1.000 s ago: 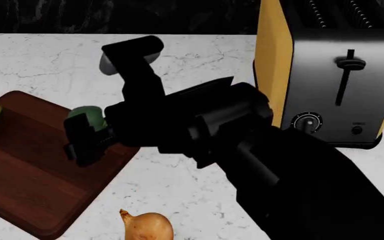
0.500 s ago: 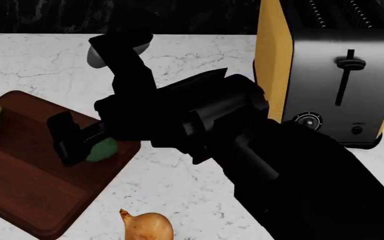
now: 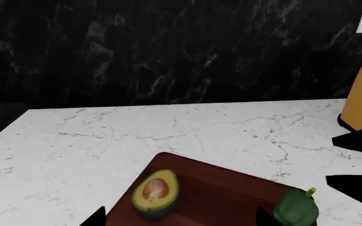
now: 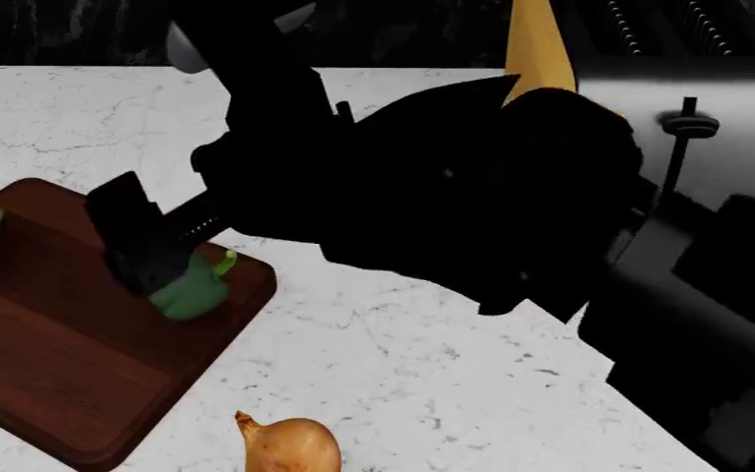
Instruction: Place the avocado, onion, tomato and bell pepper on the cutting board.
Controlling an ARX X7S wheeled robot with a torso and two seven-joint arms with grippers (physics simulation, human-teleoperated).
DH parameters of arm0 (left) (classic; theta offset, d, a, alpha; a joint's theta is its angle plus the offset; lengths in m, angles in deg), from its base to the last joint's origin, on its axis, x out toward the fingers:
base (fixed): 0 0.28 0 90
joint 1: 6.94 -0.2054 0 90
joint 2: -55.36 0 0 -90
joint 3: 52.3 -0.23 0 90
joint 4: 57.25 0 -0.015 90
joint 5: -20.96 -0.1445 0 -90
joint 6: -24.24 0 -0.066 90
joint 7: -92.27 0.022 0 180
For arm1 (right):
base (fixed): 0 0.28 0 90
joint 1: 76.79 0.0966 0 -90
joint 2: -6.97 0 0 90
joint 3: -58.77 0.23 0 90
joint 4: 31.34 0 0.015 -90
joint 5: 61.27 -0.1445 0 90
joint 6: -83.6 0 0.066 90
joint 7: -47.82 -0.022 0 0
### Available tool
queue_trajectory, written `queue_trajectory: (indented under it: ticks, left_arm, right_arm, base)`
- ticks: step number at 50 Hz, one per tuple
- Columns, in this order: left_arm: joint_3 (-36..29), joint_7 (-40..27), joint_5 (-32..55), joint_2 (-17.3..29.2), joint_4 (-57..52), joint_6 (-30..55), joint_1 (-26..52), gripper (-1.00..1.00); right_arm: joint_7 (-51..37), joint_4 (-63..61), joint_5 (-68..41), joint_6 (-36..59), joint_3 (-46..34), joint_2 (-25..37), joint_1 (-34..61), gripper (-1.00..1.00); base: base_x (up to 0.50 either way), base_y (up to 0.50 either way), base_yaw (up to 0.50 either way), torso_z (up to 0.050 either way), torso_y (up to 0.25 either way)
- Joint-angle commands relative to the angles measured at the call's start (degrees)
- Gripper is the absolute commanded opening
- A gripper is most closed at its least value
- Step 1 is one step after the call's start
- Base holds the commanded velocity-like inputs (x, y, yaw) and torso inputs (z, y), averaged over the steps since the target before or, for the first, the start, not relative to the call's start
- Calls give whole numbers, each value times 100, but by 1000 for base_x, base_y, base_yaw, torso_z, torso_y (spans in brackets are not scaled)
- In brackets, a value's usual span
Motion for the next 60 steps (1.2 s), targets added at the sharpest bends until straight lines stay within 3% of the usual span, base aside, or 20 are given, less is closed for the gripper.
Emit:
queue_trajectory:
  ticks: [1, 8, 22, 32, 54, 60]
  left_arm:
    - [184, 197, 30, -164, -31, 36, 74, 100]
    - [43, 253, -42, -342, -10, 109, 250, 100]
    - [-82, 385, -173, -522, 73, 203, 386, 100]
    - [-456, 270, -188, -863, 167, 403, 902, 100]
    - [-1013, 111, -172, -1430, 347, 754, 1757, 100]
    - [-1094, 100, -208, -1539, 351, 768, 1778, 100]
  right_arm:
    - [-1590, -2398, -269, 261, 334, 1243, 393, 100]
    - [-2662, -3528, -879, 490, 468, 2176, 628, 100]
    - [-4052, -5055, -1821, 413, 758, 3527, 874, 100]
    - [-4951, -5926, -2592, 591, 886, 4772, 1228, 100]
    - [-5643, -6339, -3630, 1691, 1400, 7201, 2036, 100]
    - [-6023, -6085, -3986, 2144, 1627, 7400, 2199, 100]
  base:
    - [0, 0, 0, 0, 0]
    - [0, 0, 0, 0, 0]
    - [0, 0, 0, 0, 0]
    - [0, 0, 0, 0, 0]
    - [0, 0, 0, 0, 0]
    - [0, 0, 0, 0, 0]
